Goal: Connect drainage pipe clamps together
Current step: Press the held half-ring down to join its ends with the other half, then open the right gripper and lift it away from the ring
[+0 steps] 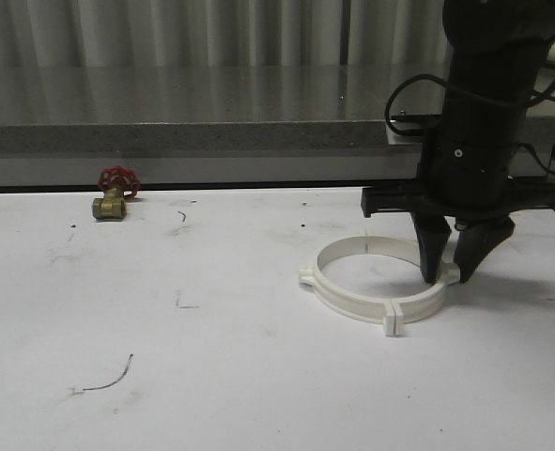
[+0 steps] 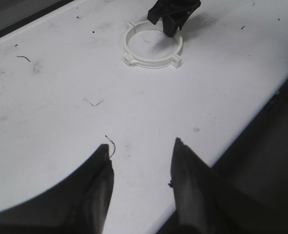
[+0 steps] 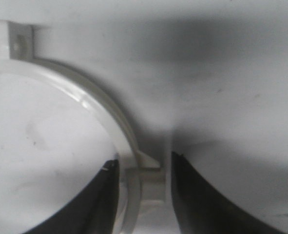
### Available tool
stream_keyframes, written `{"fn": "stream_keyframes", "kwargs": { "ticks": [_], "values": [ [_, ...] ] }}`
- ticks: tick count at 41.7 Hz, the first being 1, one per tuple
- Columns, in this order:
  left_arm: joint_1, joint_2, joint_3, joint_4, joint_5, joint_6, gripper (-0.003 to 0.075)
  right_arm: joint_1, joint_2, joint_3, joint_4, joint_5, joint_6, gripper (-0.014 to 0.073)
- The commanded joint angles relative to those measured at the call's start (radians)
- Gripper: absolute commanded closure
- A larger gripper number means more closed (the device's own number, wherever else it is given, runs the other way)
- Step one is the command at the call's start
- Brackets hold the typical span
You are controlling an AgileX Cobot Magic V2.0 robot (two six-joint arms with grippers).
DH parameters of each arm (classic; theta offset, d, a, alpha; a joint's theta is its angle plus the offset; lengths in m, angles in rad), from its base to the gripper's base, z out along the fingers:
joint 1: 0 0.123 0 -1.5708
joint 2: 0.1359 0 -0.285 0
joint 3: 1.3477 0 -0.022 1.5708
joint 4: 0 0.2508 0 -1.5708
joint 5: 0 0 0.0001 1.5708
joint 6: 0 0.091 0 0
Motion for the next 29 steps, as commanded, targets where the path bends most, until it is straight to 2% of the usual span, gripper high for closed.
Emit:
{"fn": "stream_keyframes", "kwargs": {
  "ticks": [1, 9, 13, 19, 24, 27, 29],
  "values": [
    [0.002, 0.002, -0.026, -0.007, -0.073, -0.002, 0.0438, 0.005, -0.051, -0.031, -0.009, -0.014, -0.002, 0.0228],
    [0.002, 0.002, -0.026, -0.007, -0.073, -0.002, 0.0438, -0.001, -0.157, -0.032, -0.036, 0.008, -0.011, 0.0232],
    [0.002, 0.002, -0.026, -0.007, -0.073, -0.002, 0.0438, -0.017, -0.259, -0.031, -0.033, 0.033, -0.084, 0.0232],
    [0.002, 0.002, -0.026, -0.007, -0.073, -0.002, 0.0438, -0.058, -0.443, 0.002, -0.007, 0.031, -0.293, 0.0232],
    [0.002, 0.002, -0.026, -0.007, -0.073, -0.002, 0.0438, -0.119, -0.608, 0.101, 0.1, -0.025, -0.527, 0.0232],
    [0.002, 0.002, -0.026, -0.007, -0.073, -0.002, 0.0438, -0.152, -0.71, 0.19, 0.142, -0.088, -0.609, 0.0232],
    [0.002, 0.002, -0.026, -0.007, -0.073, -0.002, 0.0438, -0.164, -0.771, 0.247, 0.142, -0.132, -0.617, 0.0232]
  ]
}}
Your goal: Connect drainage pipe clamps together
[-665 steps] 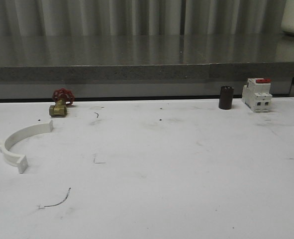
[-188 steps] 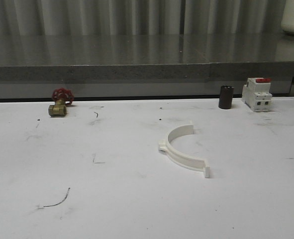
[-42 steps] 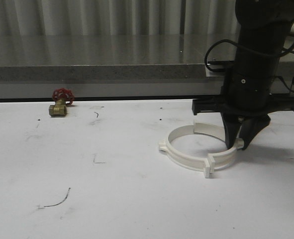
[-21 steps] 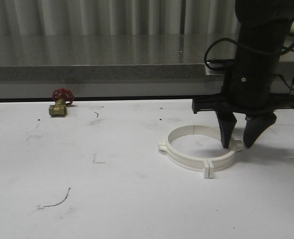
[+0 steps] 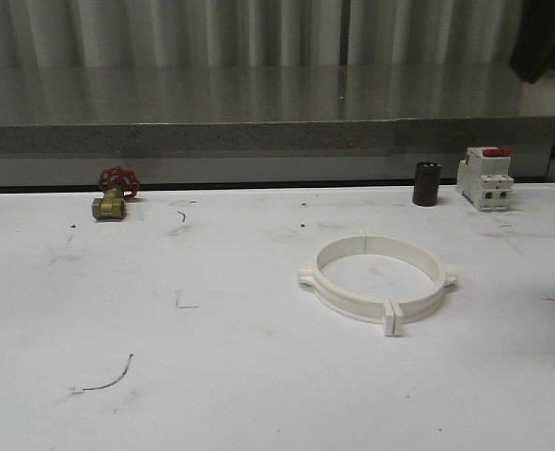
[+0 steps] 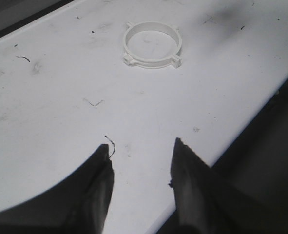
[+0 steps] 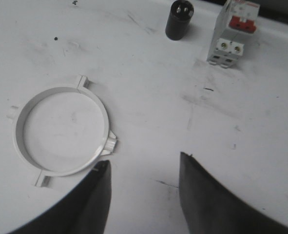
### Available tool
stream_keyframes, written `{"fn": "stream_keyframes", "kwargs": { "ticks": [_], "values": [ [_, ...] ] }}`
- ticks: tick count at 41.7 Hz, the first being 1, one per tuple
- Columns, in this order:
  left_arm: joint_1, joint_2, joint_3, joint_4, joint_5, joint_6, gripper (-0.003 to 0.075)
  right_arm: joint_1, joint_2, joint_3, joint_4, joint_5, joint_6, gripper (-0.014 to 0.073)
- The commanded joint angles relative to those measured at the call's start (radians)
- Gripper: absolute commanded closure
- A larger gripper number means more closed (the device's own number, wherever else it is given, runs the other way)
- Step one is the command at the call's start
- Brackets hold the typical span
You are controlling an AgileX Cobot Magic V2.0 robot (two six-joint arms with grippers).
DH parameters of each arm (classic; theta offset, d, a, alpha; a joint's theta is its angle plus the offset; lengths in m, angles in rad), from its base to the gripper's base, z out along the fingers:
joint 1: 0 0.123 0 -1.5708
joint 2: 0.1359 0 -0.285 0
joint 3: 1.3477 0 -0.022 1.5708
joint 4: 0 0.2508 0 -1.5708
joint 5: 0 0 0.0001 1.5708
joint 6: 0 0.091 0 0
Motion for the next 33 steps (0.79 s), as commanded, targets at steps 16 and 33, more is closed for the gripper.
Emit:
{"fn": "stream_keyframes", "kwargs": {
  "ticks": [16, 33],
  "values": [
    [0.002, 0.002, -0.026, -0.007, -0.073, -0.002, 0.0438, -0.019, -0.557, 0.445, -0.039, -0.174, 0.132, 0.0232],
    [0.002, 0.002, -0.026, -0.007, -0.073, -0.002, 0.0438, -0.019, -0.655, 0.495, -0.039, -0.16, 0.133, 0.045]
  ]
}}
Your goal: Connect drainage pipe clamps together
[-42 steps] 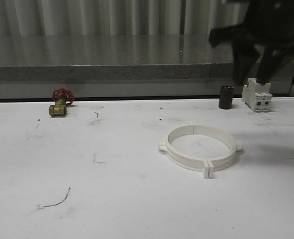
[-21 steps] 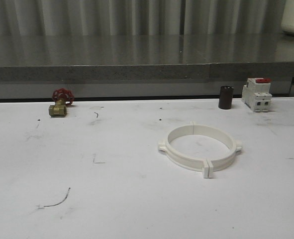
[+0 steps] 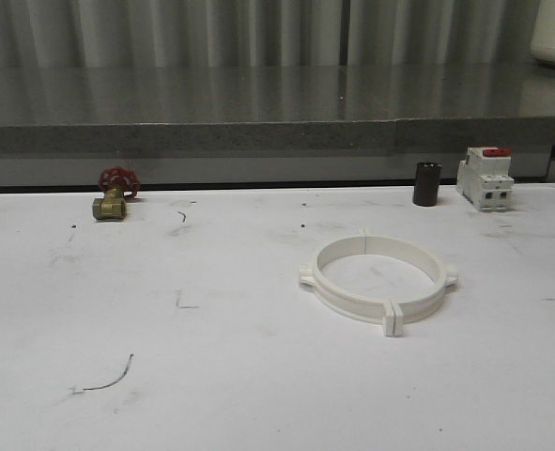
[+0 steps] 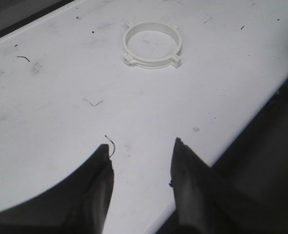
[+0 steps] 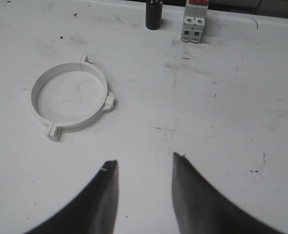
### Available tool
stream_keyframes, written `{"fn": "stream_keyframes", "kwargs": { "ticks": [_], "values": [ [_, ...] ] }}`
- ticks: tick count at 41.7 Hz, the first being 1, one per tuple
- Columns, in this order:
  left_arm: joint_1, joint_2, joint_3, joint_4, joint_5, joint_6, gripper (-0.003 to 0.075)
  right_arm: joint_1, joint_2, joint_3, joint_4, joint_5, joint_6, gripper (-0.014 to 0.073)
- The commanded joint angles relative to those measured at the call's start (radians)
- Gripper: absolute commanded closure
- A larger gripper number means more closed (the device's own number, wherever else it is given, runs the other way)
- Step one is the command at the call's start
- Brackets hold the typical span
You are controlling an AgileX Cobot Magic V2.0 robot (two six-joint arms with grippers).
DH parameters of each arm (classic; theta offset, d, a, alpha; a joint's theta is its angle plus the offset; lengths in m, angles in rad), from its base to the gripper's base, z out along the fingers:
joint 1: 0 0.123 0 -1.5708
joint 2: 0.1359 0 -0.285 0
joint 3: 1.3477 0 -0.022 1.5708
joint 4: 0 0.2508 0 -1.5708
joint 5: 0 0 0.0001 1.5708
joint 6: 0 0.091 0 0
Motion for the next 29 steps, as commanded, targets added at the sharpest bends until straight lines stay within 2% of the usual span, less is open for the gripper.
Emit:
{"fn": "stream_keyframes", "kwargs": {
  "ticks": [1, 6, 29],
  "values": [
    [0.002, 0.002, -0.026, -0.007, -0.073, -0.002, 0.0438, -0.002, -0.003, -0.025, -0.012, -0.059, 0.002, 0.0503],
    [0.002, 0.002, -0.026, -0.007, -0.073, -0.002, 0.0438, -0.002, -0.003, -0.025, -0.013, -0.07, 0.002, 0.0666],
    [0.002, 0.002, -0.026, 0.015, -0.102, -0.002, 0.0438, -0.002, -0.003, -0.025, -0.013, -0.07, 0.002, 0.0662]
  ]
}}
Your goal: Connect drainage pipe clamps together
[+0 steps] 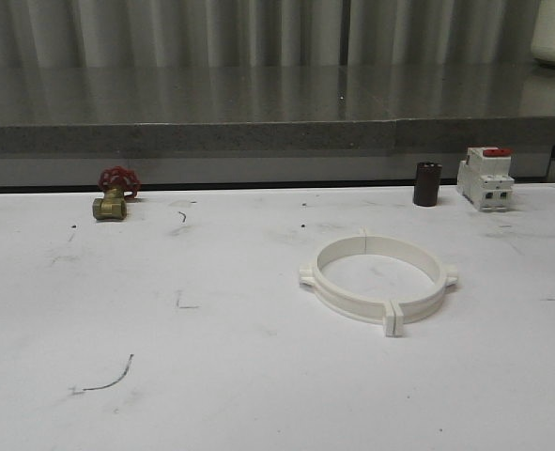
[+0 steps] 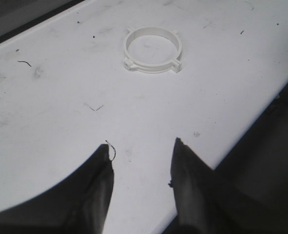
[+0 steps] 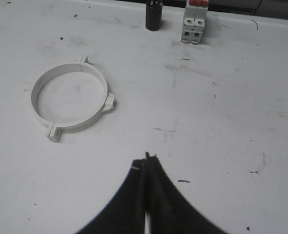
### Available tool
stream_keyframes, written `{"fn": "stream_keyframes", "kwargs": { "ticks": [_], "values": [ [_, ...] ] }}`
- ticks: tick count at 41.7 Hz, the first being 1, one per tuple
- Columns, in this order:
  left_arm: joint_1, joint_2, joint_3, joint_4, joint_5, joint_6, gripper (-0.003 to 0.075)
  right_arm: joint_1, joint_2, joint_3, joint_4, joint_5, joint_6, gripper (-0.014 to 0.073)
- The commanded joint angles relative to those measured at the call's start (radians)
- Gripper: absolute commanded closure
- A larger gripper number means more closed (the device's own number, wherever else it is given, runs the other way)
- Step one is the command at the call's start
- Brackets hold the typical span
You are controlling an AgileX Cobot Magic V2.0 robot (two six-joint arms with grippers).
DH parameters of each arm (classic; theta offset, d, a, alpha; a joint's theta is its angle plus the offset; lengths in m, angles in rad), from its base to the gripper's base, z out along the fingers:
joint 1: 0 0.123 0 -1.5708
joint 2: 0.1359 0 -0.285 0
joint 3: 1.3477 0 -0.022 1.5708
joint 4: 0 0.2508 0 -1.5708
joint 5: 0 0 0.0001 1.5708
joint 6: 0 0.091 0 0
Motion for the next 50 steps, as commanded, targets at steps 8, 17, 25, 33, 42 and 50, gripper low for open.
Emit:
{"fn": "stream_keyframes", "kwargs": {
  "ticks": [8, 17, 25, 33, 42, 50],
  "values": [
    [0.002, 0.005, -0.026, 0.014, -0.078, -0.002, 0.0575, -0.002, -0.003, -0.025, -0.013, -0.07, 0.001, 0.0662],
    [0.002, 0.005, -0.026, 0.013, -0.078, -0.002, 0.0741, -0.002, -0.003, -0.025, -0.013, -0.07, 0.001, 0.0662],
    [0.002, 0.005, -0.026, 0.013, -0.078, -0.002, 0.0741, -0.002, -0.003, -0.025, -0.013, -0.07, 0.001, 0.0662],
    [0.051, -0.014, -0.002, 0.051, -0.121, -0.002, 0.0741, -0.002, -0.003, -0.025, -0.013, -0.07, 0.001, 0.0662],
    [0.324, -0.148, 0.167, 0.126, -0.34, -0.002, 0.0741, -0.002, -0.003, -0.025, -0.013, -0.07, 0.001, 0.0662],
    [0.597, -0.36, 0.37, 0.129, -0.536, -0.002, 0.0741, -0.002, -0.003, -0.025, -0.013, -0.07, 0.001, 0.0662]
  ]
}}
